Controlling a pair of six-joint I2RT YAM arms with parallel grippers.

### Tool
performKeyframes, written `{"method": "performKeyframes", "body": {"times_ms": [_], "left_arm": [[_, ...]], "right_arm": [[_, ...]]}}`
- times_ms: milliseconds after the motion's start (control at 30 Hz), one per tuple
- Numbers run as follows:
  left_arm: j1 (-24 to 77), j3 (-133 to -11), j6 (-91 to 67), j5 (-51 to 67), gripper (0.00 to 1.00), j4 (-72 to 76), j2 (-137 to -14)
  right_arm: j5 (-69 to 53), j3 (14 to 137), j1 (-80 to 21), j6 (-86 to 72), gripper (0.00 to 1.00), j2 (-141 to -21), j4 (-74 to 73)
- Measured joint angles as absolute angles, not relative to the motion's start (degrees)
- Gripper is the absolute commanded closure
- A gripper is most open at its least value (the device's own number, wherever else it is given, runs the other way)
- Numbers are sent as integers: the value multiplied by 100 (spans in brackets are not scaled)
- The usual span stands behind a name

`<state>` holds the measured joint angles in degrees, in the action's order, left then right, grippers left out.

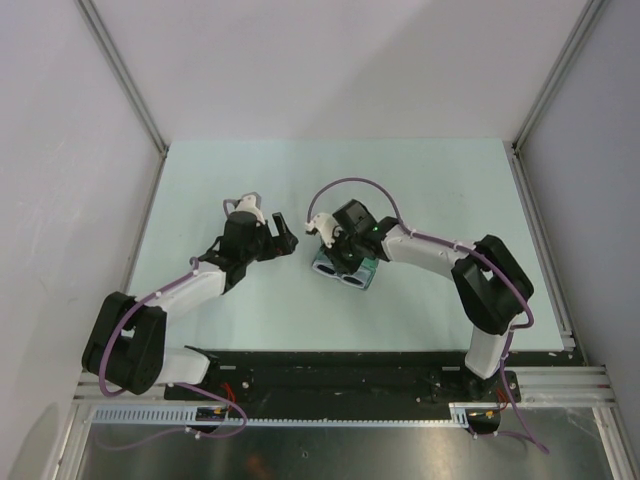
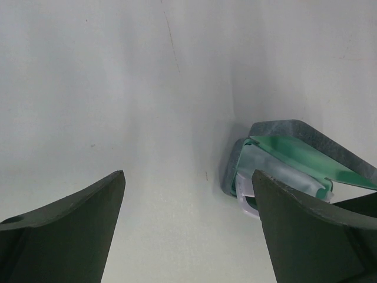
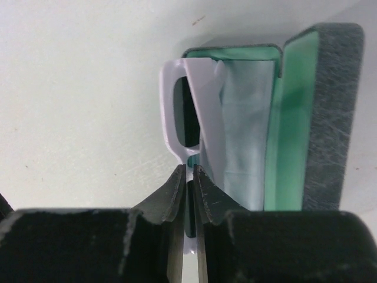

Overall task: Organize the sunglasses
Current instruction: Adjust the sunglasses in the sunglasses case.

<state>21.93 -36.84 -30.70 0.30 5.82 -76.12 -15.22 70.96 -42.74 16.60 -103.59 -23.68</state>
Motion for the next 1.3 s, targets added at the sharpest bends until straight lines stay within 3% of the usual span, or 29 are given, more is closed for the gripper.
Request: {"method": "performKeyframes", "body": {"times_ms": [200, 267, 1300], "left_arm": [[2176, -3684, -3111, 30, 4, 580, -7612], [2150, -3684, -3118, 30, 4, 580, -7612], [1584, -3684, -3308, -93, 4, 454, -7594]], "right_arm": [[-1173, 7096, -4644, 1726, 65, -10339, -2338], [-1059, 7096, -4751, 1774, 63, -10339, -2322], [-86, 7096, -5286, 1916, 68, -10484, -1737]]}}
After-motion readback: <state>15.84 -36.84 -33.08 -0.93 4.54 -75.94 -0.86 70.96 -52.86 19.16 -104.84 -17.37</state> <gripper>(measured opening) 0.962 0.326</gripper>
